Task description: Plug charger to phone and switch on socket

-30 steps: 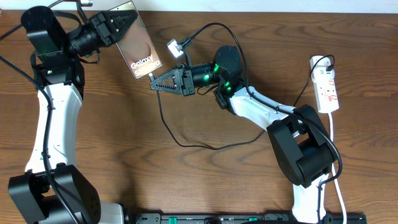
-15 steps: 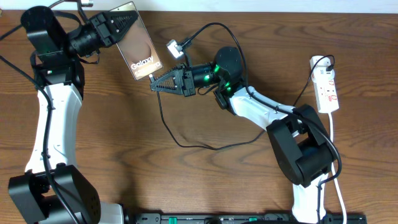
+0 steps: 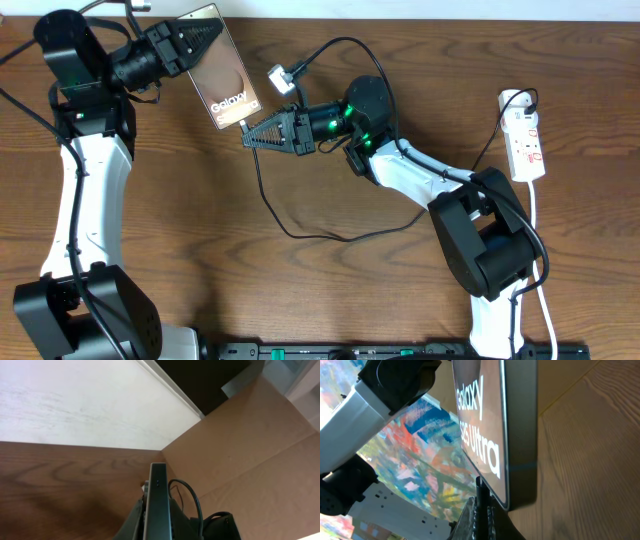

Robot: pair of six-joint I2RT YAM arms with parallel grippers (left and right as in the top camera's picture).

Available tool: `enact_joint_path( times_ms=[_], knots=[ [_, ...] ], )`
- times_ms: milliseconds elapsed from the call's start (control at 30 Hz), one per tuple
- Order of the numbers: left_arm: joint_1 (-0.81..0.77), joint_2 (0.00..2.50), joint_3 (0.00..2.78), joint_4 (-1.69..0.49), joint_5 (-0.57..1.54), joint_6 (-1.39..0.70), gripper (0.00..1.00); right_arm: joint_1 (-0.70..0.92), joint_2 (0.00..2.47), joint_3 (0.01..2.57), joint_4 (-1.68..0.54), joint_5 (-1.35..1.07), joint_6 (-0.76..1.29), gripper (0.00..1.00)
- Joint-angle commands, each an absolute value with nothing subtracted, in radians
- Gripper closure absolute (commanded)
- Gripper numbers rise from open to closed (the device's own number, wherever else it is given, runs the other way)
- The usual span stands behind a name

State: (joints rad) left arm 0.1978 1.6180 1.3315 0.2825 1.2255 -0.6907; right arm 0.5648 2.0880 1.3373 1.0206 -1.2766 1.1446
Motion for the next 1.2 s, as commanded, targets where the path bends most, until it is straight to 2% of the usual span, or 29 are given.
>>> enact_joint_path(
  times_ms=[0, 1167],
  knots=[
    [0.177, 1.614, 1.332, 0.276, 1.346, -0.664, 0.93, 0.545, 2.082, 1.356, 1.040, -1.132, 1.159, 0.99],
    [0.177, 1.614, 1.332, 0.279, 1.381, -0.662, 0.93, 0.545, 2.082, 1.356, 1.066, -1.127, 1.182, 0.99]
  ],
)
